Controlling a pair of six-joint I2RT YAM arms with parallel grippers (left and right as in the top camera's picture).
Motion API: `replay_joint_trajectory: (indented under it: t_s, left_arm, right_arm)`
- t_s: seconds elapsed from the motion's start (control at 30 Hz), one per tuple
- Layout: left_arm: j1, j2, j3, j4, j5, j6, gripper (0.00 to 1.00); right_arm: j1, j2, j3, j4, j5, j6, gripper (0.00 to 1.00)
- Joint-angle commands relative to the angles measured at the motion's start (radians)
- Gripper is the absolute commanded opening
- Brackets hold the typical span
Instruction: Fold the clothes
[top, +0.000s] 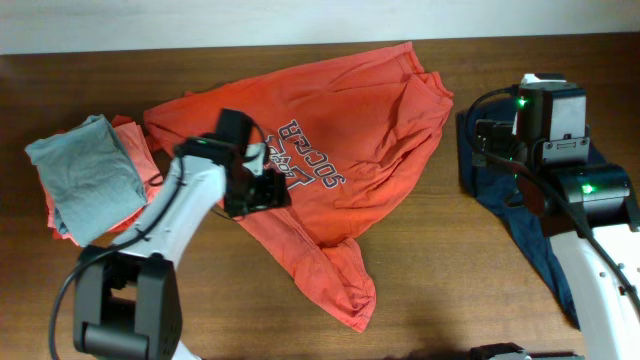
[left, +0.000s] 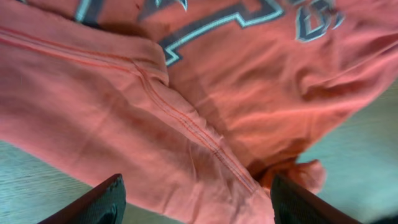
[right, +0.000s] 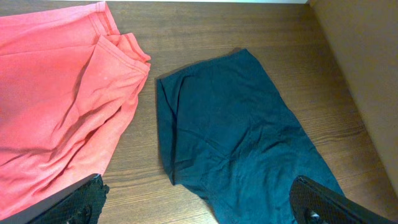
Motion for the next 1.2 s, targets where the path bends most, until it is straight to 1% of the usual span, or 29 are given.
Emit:
replay_joint_trajectory:
  t_s: [0.0, 0.13, 0.17, 0.33, 0.4, 0.47, 0.5, 0.53, 0.57, 0.6, 0.63, 0.73, 0.9, 0.97, 1.03, 1.1, 1.13, 1.17]
  left_arm:
    - [-0.045, 0.016, -0.034, 0.017, -0.119, -0.108, 0.75]
    - [-0.051, 0.064, -0.034, 0.060, -0.118, -0.123, 0.77]
    - [-0.051, 0.097, -0.034, 0.085, -0.117, -0.148, 0.79]
    - [-0.051, 0.206, -0.034, 0.151, -0.096, -0.150, 0.79]
    - [-0.051, 0.230, -0.034, 0.163, -0.095, -0.150, 0.73]
    - [-0.051, 0.241, -0.034, 0.163, -0.094, -0.150, 0.58]
    - [-0.050, 0.241, -0.034, 0.161, -0.088, -0.150, 0.45]
    - [-0.049, 0.241, -0.033, 0.159, -0.080, -0.150, 0.29]
    - [-0.046, 0.237, -0.030, 0.153, -0.079, -0.150, 0.20]
    - [-0.042, 0.234, -0.024, 0.140, -0.080, -0.150, 0.14]
    - [-0.036, 0.230, -0.015, 0.124, -0.080, -0.149, 0.10]
    - [-0.008, 0.205, 0.024, 0.054, -0.080, -0.137, 0.10]
    - [0.056, 0.150, 0.117, -0.085, -0.085, -0.055, 0.11]
    - [0.086, 0.127, 0.155, -0.145, -0.120, -0.035, 0.12]
    - [0.121, 0.103, 0.188, -0.187, -0.197, -0.025, 0.13]
    - [0.155, 0.082, 0.211, -0.183, -0.274, -0.025, 0.12]
    - [0.175, 0.076, 0.223, -0.165, -0.305, -0.019, 0.09]
    - [0.197, 0.072, 0.237, -0.132, -0.317, 0.016, 0.04]
  right_arm:
    - [-0.007, -0.002, 0.008, -0.004, 0.013, 0.000, 0.99]
    - [-0.007, -0.002, 0.008, -0.004, 0.013, 0.000, 0.99]
    - [-0.007, -0.002, 0.008, -0.004, 0.013, 0.000, 0.99]
    - [-0.007, -0.002, 0.008, -0.004, 0.013, 0.000, 0.99]
    - [-0.007, -0.002, 0.008, -0.005, 0.013, 0.000, 0.99]
    - [-0.007, -0.002, 0.008, -0.006, 0.013, 0.000, 0.99]
    - [-0.007, -0.002, 0.008, -0.006, 0.013, 0.000, 0.99]
    - [-0.007, -0.002, 0.008, -0.006, 0.013, 0.000, 0.99]
    - [-0.007, -0.002, 0.008, -0.006, 0.013, 0.000, 0.99]
    - [-0.007, -0.002, 0.008, -0.006, 0.013, 0.000, 0.99]
    - [-0.007, -0.002, 0.008, -0.006, 0.013, 0.000, 0.99]
    - [-0.007, -0.002, 0.008, -0.006, 0.013, 0.000, 0.99]
    - [-0.007, -0.002, 0.008, -0.006, 0.013, 0.000, 0.99]
    - [-0.007, -0.002, 0.008, -0.006, 0.013, 0.000, 0.99]
    - [-0.007, -0.002, 0.008, -0.006, 0.013, 0.000, 0.98]
    - [-0.007, -0.002, 0.008, -0.006, 0.013, 0.000, 0.99]
    - [-0.007, -0.002, 0.008, -0.006, 0.013, 0.000, 0.99]
    - [-0.007, -0.002, 0.008, -0.006, 0.013, 0.000, 0.99]
